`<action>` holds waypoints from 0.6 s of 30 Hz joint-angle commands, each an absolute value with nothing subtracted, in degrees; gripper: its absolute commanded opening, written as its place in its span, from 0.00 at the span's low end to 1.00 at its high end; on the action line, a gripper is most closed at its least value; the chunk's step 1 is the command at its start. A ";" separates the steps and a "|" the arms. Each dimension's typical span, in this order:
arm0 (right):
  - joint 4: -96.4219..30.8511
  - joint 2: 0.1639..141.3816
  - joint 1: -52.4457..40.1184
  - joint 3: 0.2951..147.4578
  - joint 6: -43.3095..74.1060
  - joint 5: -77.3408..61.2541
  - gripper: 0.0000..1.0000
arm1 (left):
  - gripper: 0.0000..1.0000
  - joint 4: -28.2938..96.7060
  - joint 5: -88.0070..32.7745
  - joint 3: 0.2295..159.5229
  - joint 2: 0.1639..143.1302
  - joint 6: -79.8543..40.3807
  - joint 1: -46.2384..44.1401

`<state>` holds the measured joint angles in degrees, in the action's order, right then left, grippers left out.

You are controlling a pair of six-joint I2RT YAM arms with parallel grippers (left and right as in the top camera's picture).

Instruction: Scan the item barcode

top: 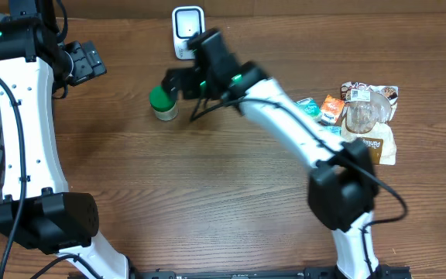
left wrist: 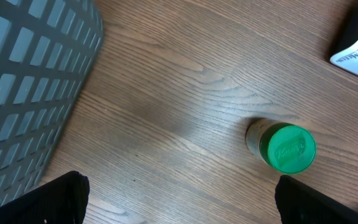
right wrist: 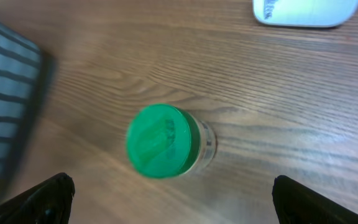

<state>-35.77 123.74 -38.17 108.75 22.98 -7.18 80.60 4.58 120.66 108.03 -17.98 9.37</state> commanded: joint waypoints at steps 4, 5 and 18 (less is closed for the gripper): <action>-29.41 127.52 -42.37 108.22 14.48 5.52 1.00 | 1.00 80.58 4.86 120.88 108.44 -17.78 8.97; -28.60 128.09 -42.39 108.22 14.48 5.26 1.00 | 0.99 80.58 4.86 120.88 108.44 -17.80 8.97; -20.01 133.71 -43.18 108.16 7.16 -0.12 0.99 | 1.00 80.58 4.89 120.88 108.44 -17.78 8.97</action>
<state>-21.34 132.33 -42.81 108.27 11.79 0.38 80.60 4.58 120.68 108.03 -17.98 9.37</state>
